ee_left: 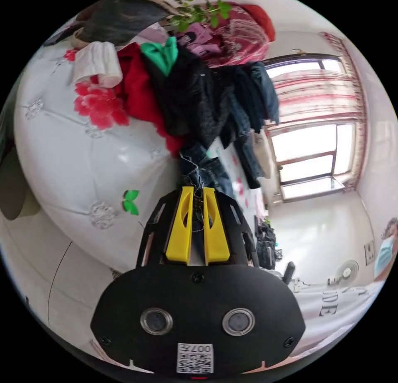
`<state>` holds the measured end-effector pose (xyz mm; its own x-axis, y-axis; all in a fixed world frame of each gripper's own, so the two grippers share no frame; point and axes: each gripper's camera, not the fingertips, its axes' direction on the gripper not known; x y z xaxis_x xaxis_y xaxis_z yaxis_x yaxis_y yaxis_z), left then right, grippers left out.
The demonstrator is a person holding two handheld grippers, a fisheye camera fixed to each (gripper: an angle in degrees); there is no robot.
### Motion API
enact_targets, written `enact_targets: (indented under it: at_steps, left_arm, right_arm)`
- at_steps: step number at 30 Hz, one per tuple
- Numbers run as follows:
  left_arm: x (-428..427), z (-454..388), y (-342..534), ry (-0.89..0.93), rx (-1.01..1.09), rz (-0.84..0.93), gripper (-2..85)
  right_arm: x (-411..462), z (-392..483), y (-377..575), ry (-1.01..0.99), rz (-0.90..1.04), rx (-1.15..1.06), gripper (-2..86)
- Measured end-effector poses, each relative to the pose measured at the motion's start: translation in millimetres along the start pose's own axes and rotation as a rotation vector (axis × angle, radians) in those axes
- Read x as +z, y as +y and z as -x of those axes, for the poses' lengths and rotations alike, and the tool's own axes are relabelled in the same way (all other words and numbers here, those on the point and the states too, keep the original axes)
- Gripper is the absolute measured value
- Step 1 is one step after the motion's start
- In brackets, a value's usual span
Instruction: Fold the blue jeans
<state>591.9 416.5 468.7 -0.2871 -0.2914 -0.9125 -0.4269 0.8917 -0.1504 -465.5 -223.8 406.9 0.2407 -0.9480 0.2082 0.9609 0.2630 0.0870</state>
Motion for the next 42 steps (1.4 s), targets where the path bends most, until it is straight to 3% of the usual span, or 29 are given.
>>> enact_targets:
  at_steps: [2,8,13,16,18,20,22,26,28,31,34,36,39,40,42]
  left_arm:
    - [2,-9,4,0.078,0.055,-0.020,4.1]
    - [32,-117,11,0.232,0.479,0.078,4.0]
    - [108,-281,84,0.516,1.016,0.356,4.4]
    - [170,-341,161,0.688,1.152,0.581,6.3]
    - [212,-352,207,0.748,1.151,0.744,8.2]
    - [249,-348,242,0.699,1.129,0.885,10.1]
    - [279,-323,260,0.529,1.097,0.966,11.2]
    - [296,-258,233,0.221,0.936,0.915,11.9]
    - [300,-206,204,0.060,0.734,0.870,13.4]
    - [308,-162,185,-0.026,0.569,0.834,15.1]
    - [332,-146,189,-0.034,0.501,0.865,15.5]
    - [354,-143,196,-0.001,0.462,0.908,14.5]
    - [382,-143,199,0.014,0.443,0.933,8.4]
    - [395,-142,201,0.051,0.401,0.988,3.7]
    - [401,-144,194,0.084,0.371,0.994,2.5]
  right_arm:
    - [24,2,-5,-0.025,0.120,0.017,5.9]
    - [-72,-20,45,-0.008,-0.161,0.199,7.9]
    - [-134,-73,152,-0.012,-0.414,0.567,9.4]
    - [-155,-96,238,0.029,-0.561,0.846,11.0]
    - [-157,-109,302,-0.079,-0.682,1.021,11.8]
    - [-152,-110,340,-0.146,-0.768,1.111,12.2]
    - [-141,-108,364,-0.209,-0.809,1.154,12.5]
    - [-109,-105,371,-0.315,-0.770,1.166,13.8]
    - [-98,-108,364,-0.338,-0.733,1.160,14.2]
    - [-88,-115,347,-0.363,-0.689,1.134,14.1]
    - [-84,-117,321,-0.250,-0.597,1.127,12.3]
    - [-76,-122,294,-0.311,-0.536,1.069,10.3]
    - [-75,-119,264,-0.239,-0.394,1.048,7.4]
    - [-75,-120,260,-0.248,-0.373,1.034,6.9]
    - [-91,-120,254,-0.296,-0.392,0.994,5.6]
